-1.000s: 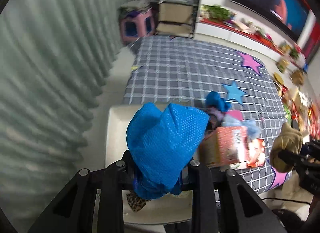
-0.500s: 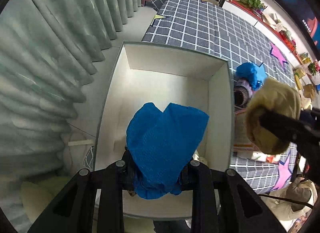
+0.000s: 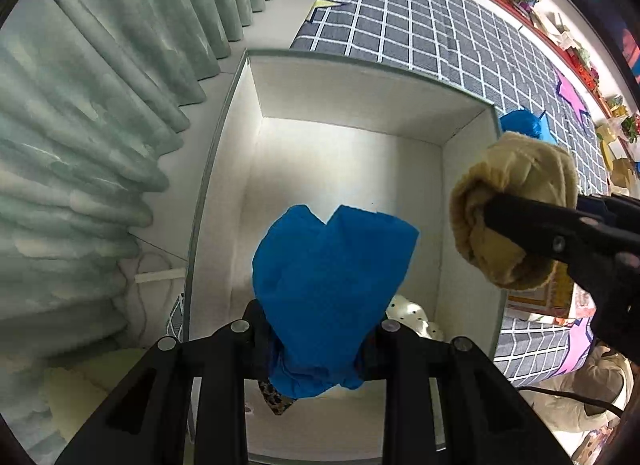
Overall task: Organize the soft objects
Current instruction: 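Open both tools to drop the glove and sock into the box, then withdraw both tools from the box and move back toward the pile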
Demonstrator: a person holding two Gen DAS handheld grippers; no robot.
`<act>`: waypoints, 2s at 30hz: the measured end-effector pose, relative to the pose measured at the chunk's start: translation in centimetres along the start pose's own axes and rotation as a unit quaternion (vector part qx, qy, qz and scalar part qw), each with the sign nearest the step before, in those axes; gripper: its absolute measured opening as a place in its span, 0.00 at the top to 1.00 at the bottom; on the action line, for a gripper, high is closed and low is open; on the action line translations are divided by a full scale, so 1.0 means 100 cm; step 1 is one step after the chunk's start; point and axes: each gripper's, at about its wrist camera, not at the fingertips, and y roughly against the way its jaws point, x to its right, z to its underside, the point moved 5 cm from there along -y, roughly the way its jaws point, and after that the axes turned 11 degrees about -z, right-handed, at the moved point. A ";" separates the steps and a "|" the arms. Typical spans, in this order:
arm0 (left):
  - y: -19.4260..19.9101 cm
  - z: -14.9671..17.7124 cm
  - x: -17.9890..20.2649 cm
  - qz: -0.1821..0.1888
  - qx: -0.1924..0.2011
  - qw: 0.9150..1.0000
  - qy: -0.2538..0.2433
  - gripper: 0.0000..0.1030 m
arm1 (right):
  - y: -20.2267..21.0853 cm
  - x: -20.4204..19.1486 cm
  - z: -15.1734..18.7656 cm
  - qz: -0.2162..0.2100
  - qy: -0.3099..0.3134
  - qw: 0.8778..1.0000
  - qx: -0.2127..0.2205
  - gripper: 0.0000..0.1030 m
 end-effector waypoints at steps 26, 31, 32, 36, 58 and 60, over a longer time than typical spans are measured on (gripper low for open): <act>0.087 -0.035 0.045 0.080 0.114 0.989 -0.052 0.00 | 0.145 0.051 0.078 0.033 -0.069 0.982 0.170 0.00; 0.134 -0.032 0.101 0.079 0.150 0.982 -0.081 0.00 | 0.173 0.099 0.132 0.072 -0.088 0.976 0.184 0.00; 0.143 -0.029 0.118 0.080 0.152 0.981 -0.087 0.00 | 0.177 0.109 0.140 0.071 -0.091 0.976 0.183 0.00; 0.167 -0.010 0.195 0.058 0.137 0.983 -0.107 0.00 | 0.203 0.151 0.178 0.073 -0.095 0.977 0.174 0.00; 0.214 0.074 0.346 0.022 0.110 0.988 -0.110 0.00 | 0.265 0.260 0.266 0.031 -0.097 0.980 0.169 0.00; 0.216 0.074 0.349 0.018 0.115 0.987 -0.112 0.00 | 0.263 0.264 0.267 0.026 -0.103 0.980 0.166 0.00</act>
